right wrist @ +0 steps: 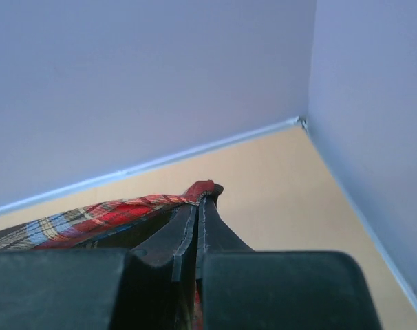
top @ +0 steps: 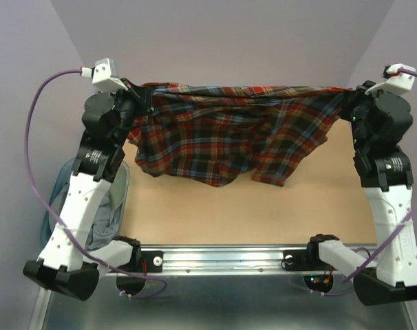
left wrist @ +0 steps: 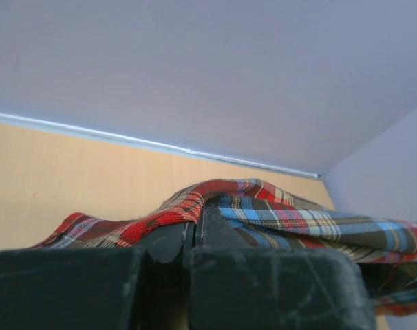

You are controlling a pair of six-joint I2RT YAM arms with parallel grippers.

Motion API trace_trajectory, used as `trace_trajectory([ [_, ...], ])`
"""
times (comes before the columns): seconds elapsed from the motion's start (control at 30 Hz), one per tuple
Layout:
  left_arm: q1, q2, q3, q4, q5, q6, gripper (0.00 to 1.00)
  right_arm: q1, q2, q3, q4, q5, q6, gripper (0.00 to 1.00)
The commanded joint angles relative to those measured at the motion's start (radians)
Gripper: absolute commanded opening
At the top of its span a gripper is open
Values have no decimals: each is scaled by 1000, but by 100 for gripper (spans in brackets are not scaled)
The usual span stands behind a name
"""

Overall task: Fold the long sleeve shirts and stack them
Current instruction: Flatten the shirt out

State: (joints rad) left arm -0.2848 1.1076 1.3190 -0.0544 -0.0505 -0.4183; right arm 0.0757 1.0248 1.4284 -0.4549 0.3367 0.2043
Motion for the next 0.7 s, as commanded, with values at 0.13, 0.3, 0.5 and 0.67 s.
trace_trajectory([
  [0.13,19,-183,193,-260,-39,157,0,-14,-115,242,59,150,-180,0],
  [0.3,19,-154,301,-355,20,136,0,-14,-94,348,67,139,-244,0],
  [0.5,21,18,344,-407,9,133,0,-14,-5,346,87,130,-258,1],
  [0.67,33,199,310,-286,-18,124,0,-14,136,314,120,82,-269,1],
])
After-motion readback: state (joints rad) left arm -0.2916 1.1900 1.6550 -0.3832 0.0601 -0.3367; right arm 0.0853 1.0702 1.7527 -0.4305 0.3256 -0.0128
